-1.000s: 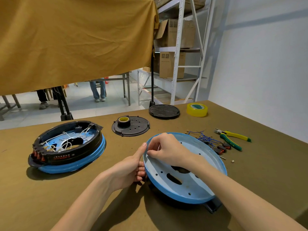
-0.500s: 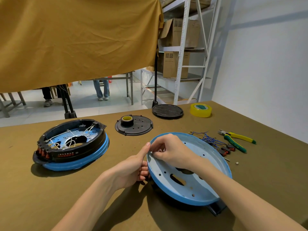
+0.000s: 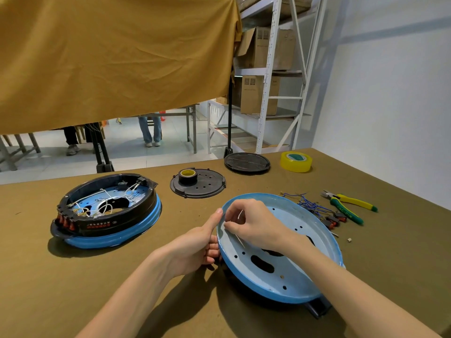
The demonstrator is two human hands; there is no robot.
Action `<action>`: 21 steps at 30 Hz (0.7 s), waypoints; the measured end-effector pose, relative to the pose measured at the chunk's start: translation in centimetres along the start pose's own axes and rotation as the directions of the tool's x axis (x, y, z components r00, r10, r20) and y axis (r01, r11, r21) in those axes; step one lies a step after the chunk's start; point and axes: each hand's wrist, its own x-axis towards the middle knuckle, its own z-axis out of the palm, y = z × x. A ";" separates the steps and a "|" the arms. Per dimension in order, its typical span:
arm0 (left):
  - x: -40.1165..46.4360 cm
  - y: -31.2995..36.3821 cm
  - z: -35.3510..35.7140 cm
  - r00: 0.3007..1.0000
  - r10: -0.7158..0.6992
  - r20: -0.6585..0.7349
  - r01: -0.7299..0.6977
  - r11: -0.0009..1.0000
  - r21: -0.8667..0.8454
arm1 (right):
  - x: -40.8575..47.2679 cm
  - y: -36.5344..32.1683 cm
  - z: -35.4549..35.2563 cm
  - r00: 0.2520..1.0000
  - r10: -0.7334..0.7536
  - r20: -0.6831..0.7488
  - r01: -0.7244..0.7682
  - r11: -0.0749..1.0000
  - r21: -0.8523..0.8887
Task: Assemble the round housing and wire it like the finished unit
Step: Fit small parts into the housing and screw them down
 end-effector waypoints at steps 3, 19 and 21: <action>0.1 0.0 0.0 1.000 0.002 -0.001 -0.002 1.000 0.007 | 0.0 0.1 -0.1 1.000 -0.003 0.021 0.003 1.000 0.014; 0.1 -0.3 0.0 0.999 0.038 0.010 -0.037 0.999 -0.029 | -0.2 0.4 0.4 0.998 -0.018 -0.063 0.018 1.000 0.000; 0.1 -0.3 0.1 0.999 0.040 0.012 -0.039 0.999 -0.031 | -0.2 0.5 0.2 0.999 -0.002 -0.035 0.004 0.999 0.051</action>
